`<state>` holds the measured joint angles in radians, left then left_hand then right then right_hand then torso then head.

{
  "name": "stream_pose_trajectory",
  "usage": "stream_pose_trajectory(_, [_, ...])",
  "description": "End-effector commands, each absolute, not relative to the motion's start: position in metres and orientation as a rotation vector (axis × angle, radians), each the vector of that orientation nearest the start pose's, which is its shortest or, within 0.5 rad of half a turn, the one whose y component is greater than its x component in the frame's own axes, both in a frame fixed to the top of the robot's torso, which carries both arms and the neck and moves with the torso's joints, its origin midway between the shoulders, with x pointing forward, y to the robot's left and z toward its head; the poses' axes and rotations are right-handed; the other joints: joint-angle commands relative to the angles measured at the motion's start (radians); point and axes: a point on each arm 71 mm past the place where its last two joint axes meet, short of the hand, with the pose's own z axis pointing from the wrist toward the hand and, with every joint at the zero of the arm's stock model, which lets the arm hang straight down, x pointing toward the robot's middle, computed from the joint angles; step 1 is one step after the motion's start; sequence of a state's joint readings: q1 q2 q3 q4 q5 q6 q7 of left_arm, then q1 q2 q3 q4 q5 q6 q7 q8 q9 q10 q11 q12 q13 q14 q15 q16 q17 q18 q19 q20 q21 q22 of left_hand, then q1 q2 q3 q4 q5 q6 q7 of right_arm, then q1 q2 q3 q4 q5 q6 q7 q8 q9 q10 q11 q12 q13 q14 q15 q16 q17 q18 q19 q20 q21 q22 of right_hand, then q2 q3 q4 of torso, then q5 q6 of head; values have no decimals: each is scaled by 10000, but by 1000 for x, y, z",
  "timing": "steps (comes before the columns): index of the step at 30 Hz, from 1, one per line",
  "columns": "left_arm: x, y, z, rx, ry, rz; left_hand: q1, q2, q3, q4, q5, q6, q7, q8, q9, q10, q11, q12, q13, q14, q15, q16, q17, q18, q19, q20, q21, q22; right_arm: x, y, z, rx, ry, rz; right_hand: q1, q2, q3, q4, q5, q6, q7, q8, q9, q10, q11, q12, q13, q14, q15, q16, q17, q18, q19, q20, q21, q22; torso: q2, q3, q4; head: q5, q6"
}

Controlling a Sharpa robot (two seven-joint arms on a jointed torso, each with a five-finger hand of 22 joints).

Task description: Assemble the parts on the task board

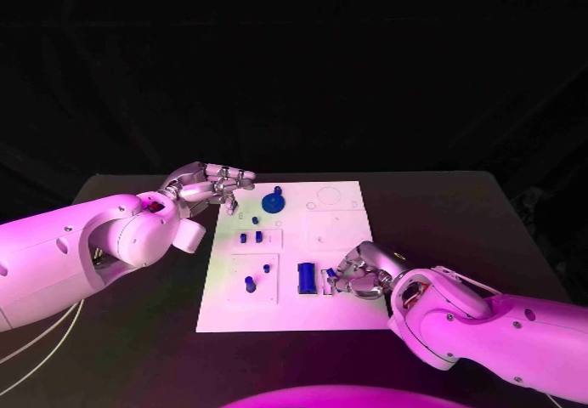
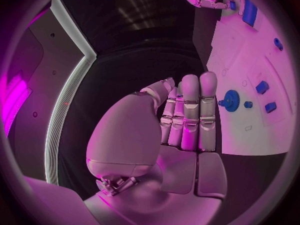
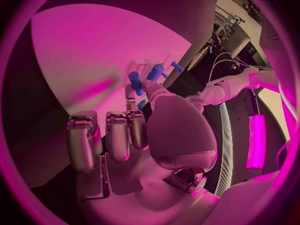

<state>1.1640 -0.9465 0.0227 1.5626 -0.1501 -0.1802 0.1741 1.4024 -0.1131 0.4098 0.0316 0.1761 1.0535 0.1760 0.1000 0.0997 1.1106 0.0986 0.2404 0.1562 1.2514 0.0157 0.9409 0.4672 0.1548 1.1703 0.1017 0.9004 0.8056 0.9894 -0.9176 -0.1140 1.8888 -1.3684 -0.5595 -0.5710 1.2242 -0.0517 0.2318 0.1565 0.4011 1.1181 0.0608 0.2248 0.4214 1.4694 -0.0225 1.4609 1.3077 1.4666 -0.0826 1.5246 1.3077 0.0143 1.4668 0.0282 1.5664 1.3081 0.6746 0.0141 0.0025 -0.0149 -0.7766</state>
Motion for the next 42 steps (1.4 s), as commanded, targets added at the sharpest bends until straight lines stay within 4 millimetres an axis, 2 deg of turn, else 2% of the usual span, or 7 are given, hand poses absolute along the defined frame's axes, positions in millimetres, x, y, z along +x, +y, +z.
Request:
stream_pose_trajectory(1, [477,237,-180,-10531,16661,-14834,-12,106,6,-69,41,-92,-7,69,-10,-45,1,52,-8,-92,-3,28,-13,140,-18,11,-36,-8,362,-163,-268,3342,19878,5939,-172,-3,-29,105,65,272,-188,83,350,586,-74,56,2085,899,-79,49,1967,-143,1040,-82,44,2627,3,9,-3,20,-42])
stream_pose_trajectory(16, [477,236,-180,-10525,16724,-14855,-12,106,6,-69,41,-92,-7,69,-10,-45,1,52,-8,-92,-3,28,-13,140,-18,11,-36,-8,368,-156,-274,3511,20050,5769,-468,-24,-145,270,-23,472,-300,315,479,621,-164,108,2117,900,-151,48,1967,-143,1040,-141,44,2627,-5,5,-14,41,-44])
stream_pose_trajectory(20, [477,236,-180,-10526,16735,-14854,-12,106,6,-69,41,-92,-7,69,-10,-45,1,52,-8,-92,-3,28,-13,140,-18,11,-36,-8,368,-155,-274,3447,20013,5793,-611,-65,-239,351,-198,487,-321,400,535,625,-185,109,2119,900,-172,47,1967,-143,1040,-165,44,2627,-8,10,-11,42,-41])
stream_pose_trajectory(29, [477,237,-180,-10514,16777,-14839,-12,106,6,-69,41,-92,-7,69,-10,-45,1,52,-8,-92,-3,28,-13,140,-18,11,-36,-8,367,-153,-273,3265,20011,5871,-1156,-312,-859,697,-452,487,-334,599,662,651,-195,153,2149,901,-188,47,1971,-143,1040,-190,44,2627,-10,6,-6,44,-72])
stream_pose_trajectory(33, [477,237,-180,-10511,16793,-14833,-12,106,6,-69,41,-92,-7,69,-10,-45,1,52,-8,-92,-3,28,-13,140,-18,11,-36,-8,366,-152,-272,3202,19967,5922,-1272,-328,-1079,812,-458,483,-340,661,699,666,-200,185,2168,900,-193,45,1969,-143,1040,-196,44,2627,-3,10,-20,55,-73])
stream_pose_trajectory(42, [477,237,-181,-10511,16837,-14834,-12,107,10,-81,41,-102,-2,73,-17,-60,6,65,-8,-98,-2,33,-22,141,-17,12,-48,-17,365,-154,-269,3074,19640,5980,-1411,-298,-1450,1025,-464,455,-351,749,751,670,-208,189,2175,900,-202,44,1969,-143,1040,-205,44,2627,-2,12,-8,51,-94])
